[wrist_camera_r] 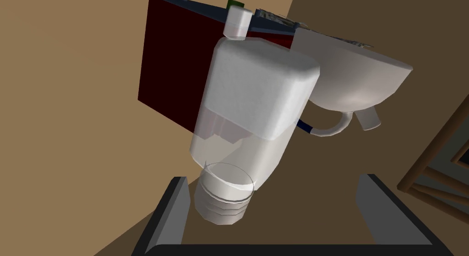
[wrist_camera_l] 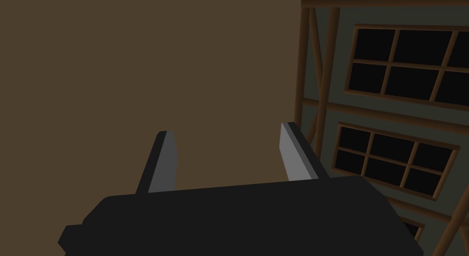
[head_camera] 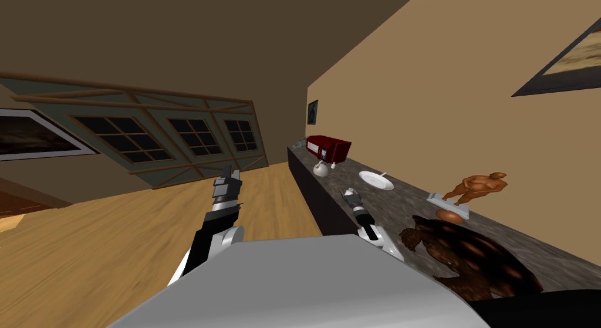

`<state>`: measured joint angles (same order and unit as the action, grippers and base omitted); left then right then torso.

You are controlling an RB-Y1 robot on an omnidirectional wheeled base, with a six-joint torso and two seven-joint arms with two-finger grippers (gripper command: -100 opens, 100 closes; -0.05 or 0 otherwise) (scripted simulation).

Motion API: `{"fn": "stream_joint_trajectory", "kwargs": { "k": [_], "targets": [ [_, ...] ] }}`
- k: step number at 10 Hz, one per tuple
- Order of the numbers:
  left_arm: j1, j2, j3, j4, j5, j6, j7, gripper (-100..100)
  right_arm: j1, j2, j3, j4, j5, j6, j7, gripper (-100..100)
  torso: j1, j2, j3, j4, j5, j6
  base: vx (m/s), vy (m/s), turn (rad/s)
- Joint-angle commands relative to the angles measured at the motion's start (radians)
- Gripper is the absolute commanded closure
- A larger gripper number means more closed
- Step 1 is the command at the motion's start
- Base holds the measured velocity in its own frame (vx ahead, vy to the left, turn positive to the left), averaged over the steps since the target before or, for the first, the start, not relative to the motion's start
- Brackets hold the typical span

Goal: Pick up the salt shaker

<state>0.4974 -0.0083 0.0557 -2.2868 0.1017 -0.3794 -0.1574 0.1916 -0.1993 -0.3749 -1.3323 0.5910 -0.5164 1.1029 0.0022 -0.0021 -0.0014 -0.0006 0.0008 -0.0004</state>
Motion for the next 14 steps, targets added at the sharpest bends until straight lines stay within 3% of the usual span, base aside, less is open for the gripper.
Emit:
{"fn": "stream_joint_trajectory", "kwargs": {
  "k": [1,2,3,5,6,8,9,11,12,14],
  "targets": [
    [0.000,0.000,0.000,0.000,0.000,0.000,0.000,0,-0.007,-0.012,0.002,0.050,-0.014,-0.014,0.005,-100,0.000,0.000,0.000,0.000,0.000,0.000,0.009,0.033,-0.001],
    [0.000,0.000,0.000,0.000,0.000,0.000,0.000,0,-0.007,-0.012,0.002,0.060,-0.014,-0.014,0.005,-100,-0.002,0.001,0.000,0.000,-0.001,0.000,0.005,-0.003,0.001],
    [0.000,0.000,0.000,0.000,0.000,0.000,0.000,0,-0.050,-0.065,0.045,0.094,-0.062,-0.054,0.018,-100,-0.003,0.001,-0.001,-0.002,-0.004,-0.001,0.012,0.041,-0.129],
    [0.000,0.000,0.000,0.000,0.000,0.000,0.000,0,-0.050,-0.069,0.045,0.149,-0.073,-0.054,0.018,-100,0.001,-0.001,-0.002,-0.003,-0.003,-0.002,0.023,0.062,-0.046],
    [0.000,0.000,0.000,0.000,0.000,0.000,0.000,0,-0.092,-0.115,0.087,0.175,-0.120,-0.093,0.031,-100,0.000,-0.001,-0.002,-0.003,-0.004,-0.002,0.028,0.073,-0.154],
    [0.000,0.000,0.000,0.000,0.000,0.000,0.000,0,-0.093,-0.126,0.087,0.233,-0.132,-0.093,0.031,-100,0.001,-0.002,-0.003,-0.003,-0.003,-0.002,0.019,0.049,-0.030],
    [0.000,0.000,0.000,0.000,0.000,0.000,0.000,0,-0.136,-0.174,0.129,0.261,-0.179,-0.133,0.044,-100,-0.001,-0.001,-0.002,-0.003,-0.004,-0.002,0.019,0.059,-0.176],
    [0.000,0.000,0.000,0.000,0.000,0.000,0.000,0,-0.136,-0.183,0.129,0.325,-0.192,-0.133,0.044,-100,0.001,-0.002,-0.003,-0.004,-0.004,-0.002,0.019,0.060,-0.025],
    [0.000,0.000,0.000,0.000,0.000,0.000,0.000,0,-0.179,-0.227,0.171,0.356,-0.237,-0.172,0.056,-100,0.000,-0.002,-0.003,-0.004,-0.004,-0.003,0.028,0.060,-0.139],
    [0.000,0.000,0.000,0.000,0.000,0.000,0.000,0,-0.179,-0.241,0.171,0.415,-0.251,-0.172,0.056,-100,0.001,-0.003,-0.003,-0.004,-0.004,-0.003,0.019,0.054,-0.036]
  ]
}}
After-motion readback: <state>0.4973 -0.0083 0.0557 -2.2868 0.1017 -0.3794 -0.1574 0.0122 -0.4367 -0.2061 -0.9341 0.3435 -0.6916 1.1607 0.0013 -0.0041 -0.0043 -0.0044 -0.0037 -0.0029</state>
